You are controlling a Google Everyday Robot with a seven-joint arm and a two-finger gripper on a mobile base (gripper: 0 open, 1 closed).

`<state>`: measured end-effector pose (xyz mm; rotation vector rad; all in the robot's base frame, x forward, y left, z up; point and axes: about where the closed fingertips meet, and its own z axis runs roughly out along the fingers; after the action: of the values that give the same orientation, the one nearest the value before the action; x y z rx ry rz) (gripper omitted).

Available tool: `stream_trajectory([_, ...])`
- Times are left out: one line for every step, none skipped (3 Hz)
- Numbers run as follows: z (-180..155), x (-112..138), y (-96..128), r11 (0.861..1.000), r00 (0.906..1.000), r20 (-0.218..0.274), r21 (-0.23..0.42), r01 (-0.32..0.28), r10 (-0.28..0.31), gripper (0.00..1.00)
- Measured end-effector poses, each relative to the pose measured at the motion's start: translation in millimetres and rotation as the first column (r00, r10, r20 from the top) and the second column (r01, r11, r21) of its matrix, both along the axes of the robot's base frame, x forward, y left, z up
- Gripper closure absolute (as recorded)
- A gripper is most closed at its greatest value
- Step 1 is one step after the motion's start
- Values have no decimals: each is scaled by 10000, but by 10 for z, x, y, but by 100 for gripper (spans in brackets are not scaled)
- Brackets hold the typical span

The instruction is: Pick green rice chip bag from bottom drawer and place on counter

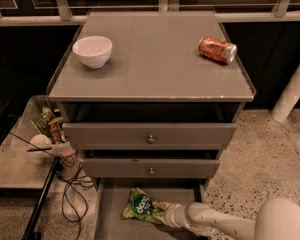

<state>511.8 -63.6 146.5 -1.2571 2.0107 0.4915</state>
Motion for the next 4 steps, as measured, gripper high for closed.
stream_trajectory([26,-13,15,9999,9999,-39,-23,-113,113,100])
stream_trajectory([160,-44,-38,9996,9996,-96,-85,-281,280,100])
stream_trajectory([506,-111,-189,9988,9988,-2,73,-486,486,100])
stream_trajectory([842,-204,-350,9968,9980,35,480,-636,635,100])
